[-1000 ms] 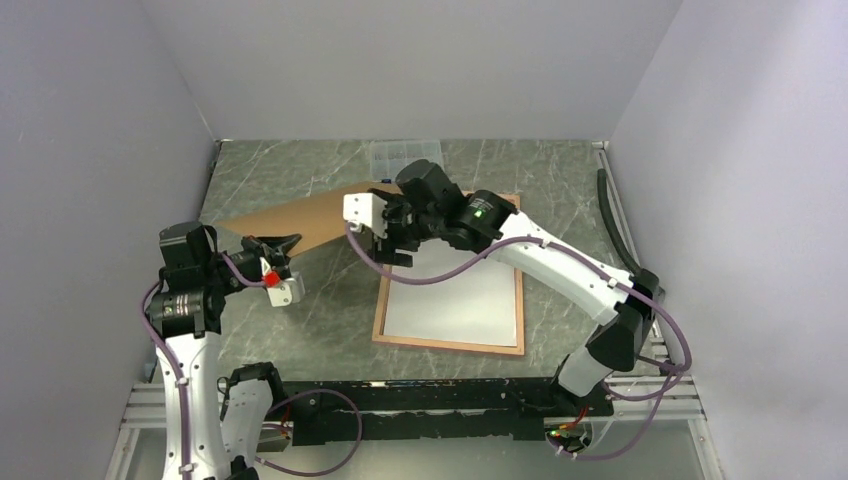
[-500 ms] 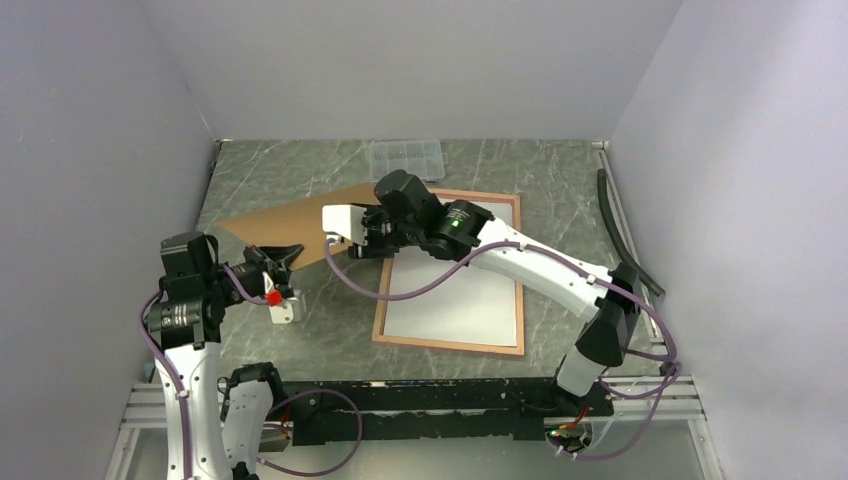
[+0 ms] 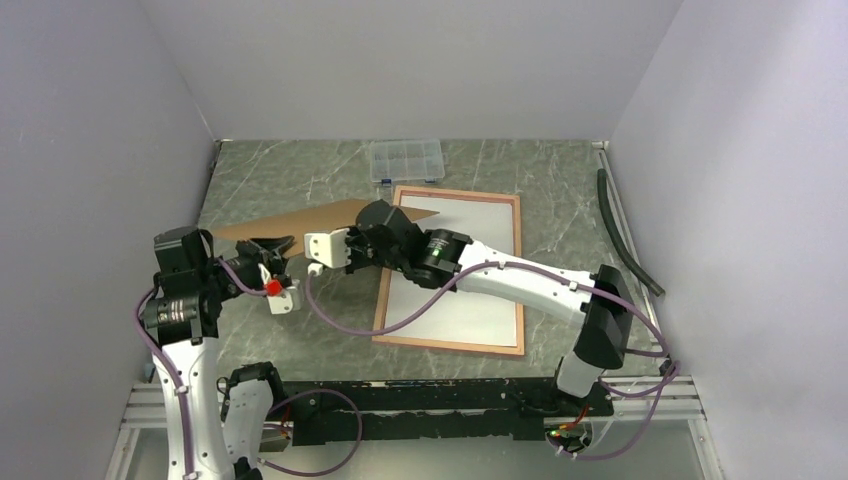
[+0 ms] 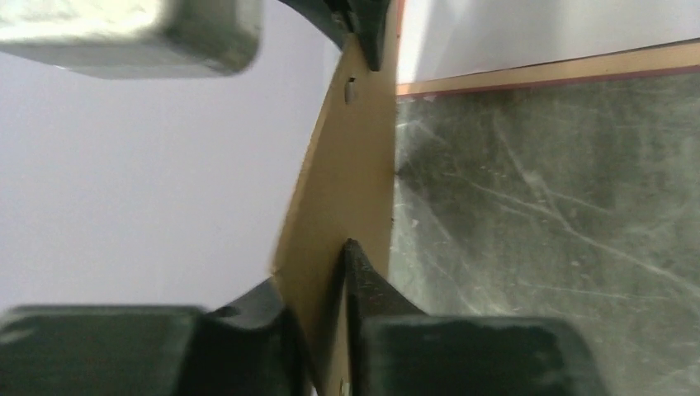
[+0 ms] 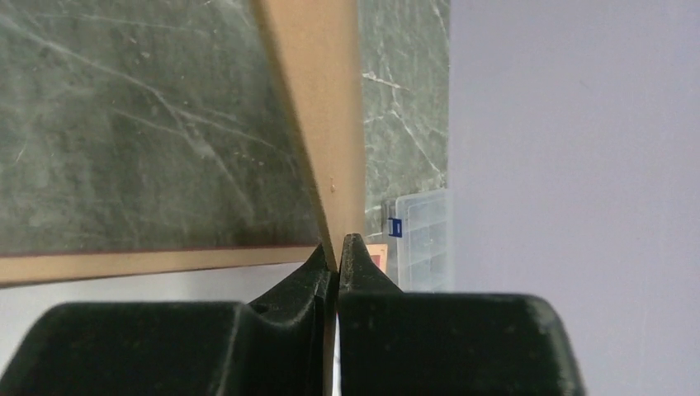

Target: Put the photo into the frame

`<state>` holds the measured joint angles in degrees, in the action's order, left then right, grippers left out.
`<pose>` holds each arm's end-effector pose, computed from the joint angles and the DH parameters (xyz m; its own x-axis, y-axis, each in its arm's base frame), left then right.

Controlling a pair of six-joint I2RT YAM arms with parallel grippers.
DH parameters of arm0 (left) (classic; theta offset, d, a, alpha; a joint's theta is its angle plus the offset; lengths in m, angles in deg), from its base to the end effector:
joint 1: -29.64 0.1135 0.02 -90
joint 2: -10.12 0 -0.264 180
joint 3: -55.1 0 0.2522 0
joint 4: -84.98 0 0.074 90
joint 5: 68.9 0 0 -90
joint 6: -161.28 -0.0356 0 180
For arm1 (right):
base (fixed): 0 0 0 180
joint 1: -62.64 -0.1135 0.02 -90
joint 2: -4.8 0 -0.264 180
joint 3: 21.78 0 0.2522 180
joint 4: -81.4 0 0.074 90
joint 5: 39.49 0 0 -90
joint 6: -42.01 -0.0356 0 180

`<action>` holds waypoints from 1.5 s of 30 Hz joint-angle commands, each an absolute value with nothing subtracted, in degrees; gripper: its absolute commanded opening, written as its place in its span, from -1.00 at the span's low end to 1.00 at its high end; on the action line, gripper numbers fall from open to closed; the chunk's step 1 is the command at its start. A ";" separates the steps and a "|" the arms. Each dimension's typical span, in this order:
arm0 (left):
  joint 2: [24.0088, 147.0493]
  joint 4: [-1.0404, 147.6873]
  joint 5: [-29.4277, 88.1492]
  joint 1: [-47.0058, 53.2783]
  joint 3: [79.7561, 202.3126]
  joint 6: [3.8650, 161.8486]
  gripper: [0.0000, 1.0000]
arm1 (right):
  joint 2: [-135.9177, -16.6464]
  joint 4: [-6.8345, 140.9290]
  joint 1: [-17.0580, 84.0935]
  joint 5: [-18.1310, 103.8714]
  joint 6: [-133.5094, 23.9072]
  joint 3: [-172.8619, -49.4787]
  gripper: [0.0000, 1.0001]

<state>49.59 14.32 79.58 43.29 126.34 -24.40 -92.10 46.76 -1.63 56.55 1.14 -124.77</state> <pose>0.1070 -0.0053 0.3560 0.5792 0.6760 -0.4555 0.5555 0.0817 0.8275 0.1764 0.3574 0.3501 0.5113 -0.6712 -0.5367 -0.7168 0.0114 -0.6971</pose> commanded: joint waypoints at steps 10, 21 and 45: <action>48.46 59.01 74.67 42.12 125.03 15.89 0.89 | -86.99 73.06 -0.80 64.81 -9.57 -123.74 -1.00; 70.78 54.07 50.09 48.51 144.75 48.67 0.89 | -90.22 47.37 11.53 62.14 -44.63 -150.97 -1.00; 80.87 42.72 65.75 43.47 136.36 48.52 0.70 | -62.55 45.98 62.24 -0.68 -94.77 -105.04 -1.00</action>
